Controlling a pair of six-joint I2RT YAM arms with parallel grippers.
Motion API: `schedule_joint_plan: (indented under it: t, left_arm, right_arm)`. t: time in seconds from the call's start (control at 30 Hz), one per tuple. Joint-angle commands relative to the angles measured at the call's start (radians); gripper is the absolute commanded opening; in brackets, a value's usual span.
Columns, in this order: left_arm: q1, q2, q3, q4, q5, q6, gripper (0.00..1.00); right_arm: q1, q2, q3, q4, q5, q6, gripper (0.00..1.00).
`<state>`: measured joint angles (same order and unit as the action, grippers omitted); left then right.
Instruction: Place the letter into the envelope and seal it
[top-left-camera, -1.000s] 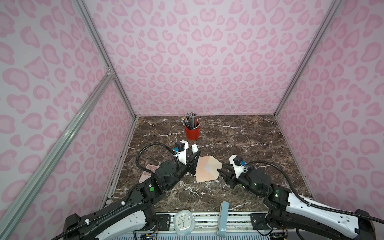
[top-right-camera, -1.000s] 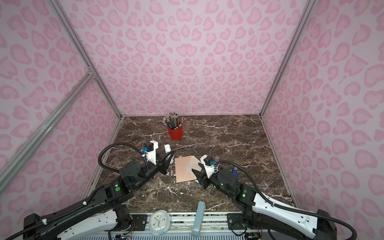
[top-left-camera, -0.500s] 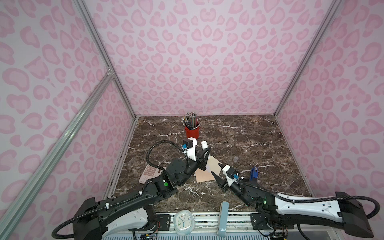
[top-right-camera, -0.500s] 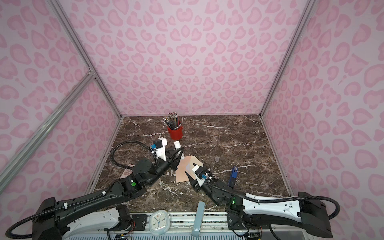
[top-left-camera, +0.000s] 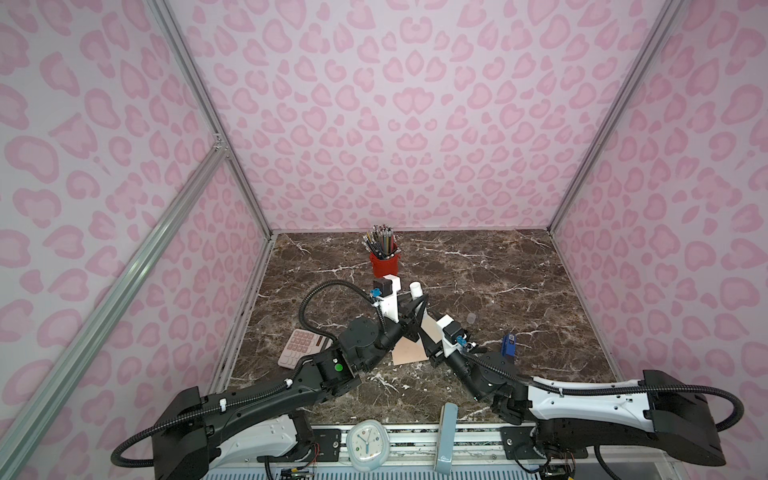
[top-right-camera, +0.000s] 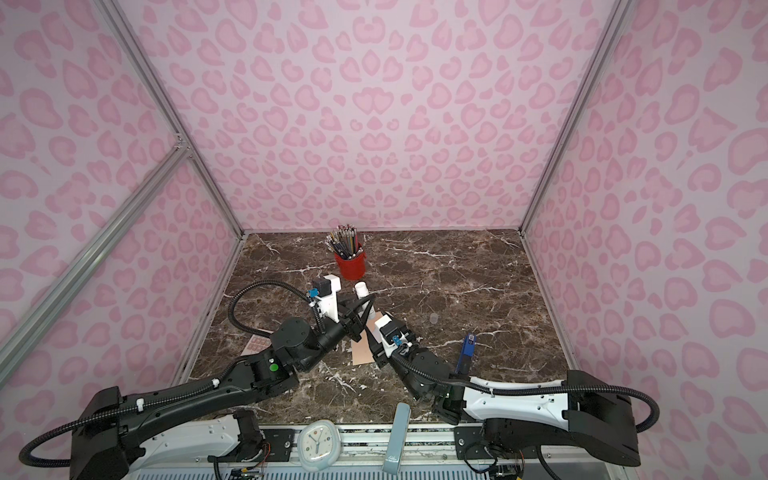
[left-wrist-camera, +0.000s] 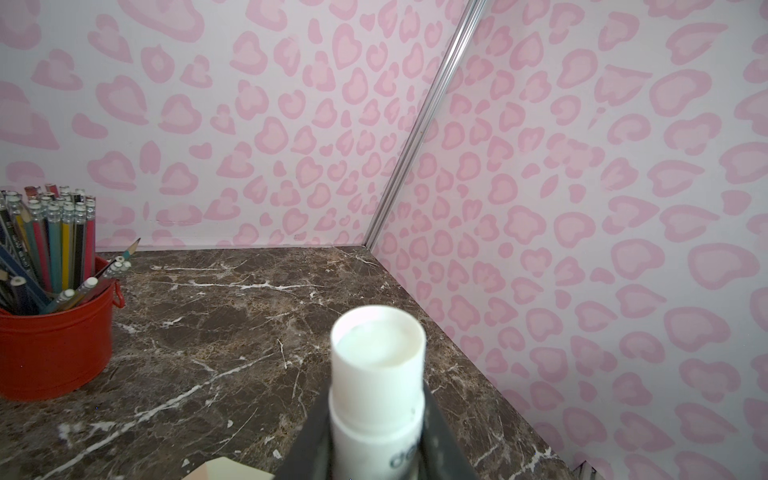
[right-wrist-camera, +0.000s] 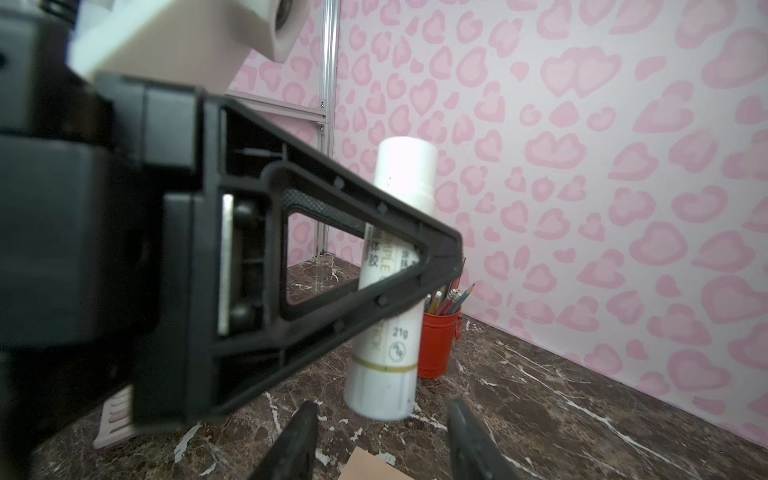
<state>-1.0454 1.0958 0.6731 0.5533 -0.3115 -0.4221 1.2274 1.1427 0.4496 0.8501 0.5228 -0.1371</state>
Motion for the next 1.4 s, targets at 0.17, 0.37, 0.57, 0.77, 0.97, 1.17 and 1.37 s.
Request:
schedule_joint_plan:
  t: [0.17, 0.37, 0.57, 0.77, 0.97, 1.17, 1.37]
  left_arm:
    - [-0.005, 0.015, 0.02, 0.057, 0.001, -0.006, 0.06]
    - [-0.006, 0.021, 0.016, 0.062, 0.005, -0.009, 0.06]
    - [-0.005, 0.024, 0.016, 0.06, 0.015, -0.015, 0.06]
    - [-0.005, 0.025, 0.012, 0.053, 0.056, -0.041, 0.06]
    - [0.007, -0.023, -0.027, 0.025, 0.173, -0.044, 0.05]
    - [0.06, -0.097, -0.099, 0.041, 0.453, -0.046, 0.04]
    - [0.095, -0.139, -0.147, 0.071, 0.689, -0.05, 0.04]
  right_arm:
    - [-0.015, 0.023, 0.021, 0.045, -0.01, 0.034, 0.45]
    - [-0.022, 0.029, 0.028, 0.044, -0.019, 0.04, 0.34]
    - [-0.026, 0.028, 0.032, 0.032, -0.02, 0.056, 0.28]
    - [-0.033, -0.004, 0.043, -0.007, -0.061, 0.097, 0.24]
    - [-0.068, -0.099, 0.071, -0.154, -0.217, 0.19, 0.17]
    - [-0.112, -0.207, 0.095, -0.307, -0.418, 0.325, 0.15]
    - [-0.173, -0.281, 0.127, -0.399, -0.703, 0.424, 0.15]
